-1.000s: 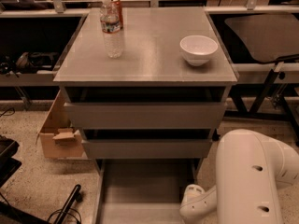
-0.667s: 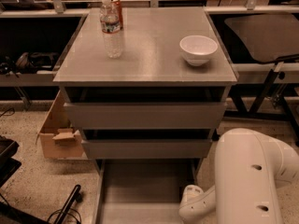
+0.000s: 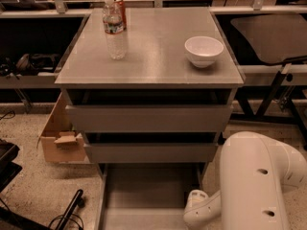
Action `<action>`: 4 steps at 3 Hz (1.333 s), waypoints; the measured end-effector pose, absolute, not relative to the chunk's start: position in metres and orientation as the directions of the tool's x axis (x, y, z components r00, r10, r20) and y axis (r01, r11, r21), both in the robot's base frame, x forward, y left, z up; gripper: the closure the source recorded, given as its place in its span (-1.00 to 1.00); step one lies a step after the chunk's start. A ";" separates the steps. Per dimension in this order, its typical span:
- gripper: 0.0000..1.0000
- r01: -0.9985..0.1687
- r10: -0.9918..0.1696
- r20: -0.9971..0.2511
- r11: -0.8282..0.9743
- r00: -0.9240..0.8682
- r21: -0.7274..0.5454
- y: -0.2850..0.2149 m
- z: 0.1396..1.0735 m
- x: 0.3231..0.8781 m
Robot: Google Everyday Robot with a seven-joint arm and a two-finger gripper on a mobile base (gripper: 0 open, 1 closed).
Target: Open bottom drawer
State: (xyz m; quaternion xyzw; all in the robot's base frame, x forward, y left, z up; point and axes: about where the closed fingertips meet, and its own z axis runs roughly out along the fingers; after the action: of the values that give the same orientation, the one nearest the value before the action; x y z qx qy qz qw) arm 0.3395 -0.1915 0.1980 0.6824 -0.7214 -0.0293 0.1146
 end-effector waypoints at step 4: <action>-1.00 -0.983 -0.988 0.146 0.068 -0.043 0.171 -0.204 0.226 0.349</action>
Offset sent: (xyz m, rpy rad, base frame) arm 0.0000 0.0000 0.0000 0.0000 0.0000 0.0000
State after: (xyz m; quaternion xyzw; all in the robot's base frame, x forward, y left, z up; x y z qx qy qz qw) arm 0.3493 -0.2041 0.2256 0.6824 -0.7222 -0.0122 0.1125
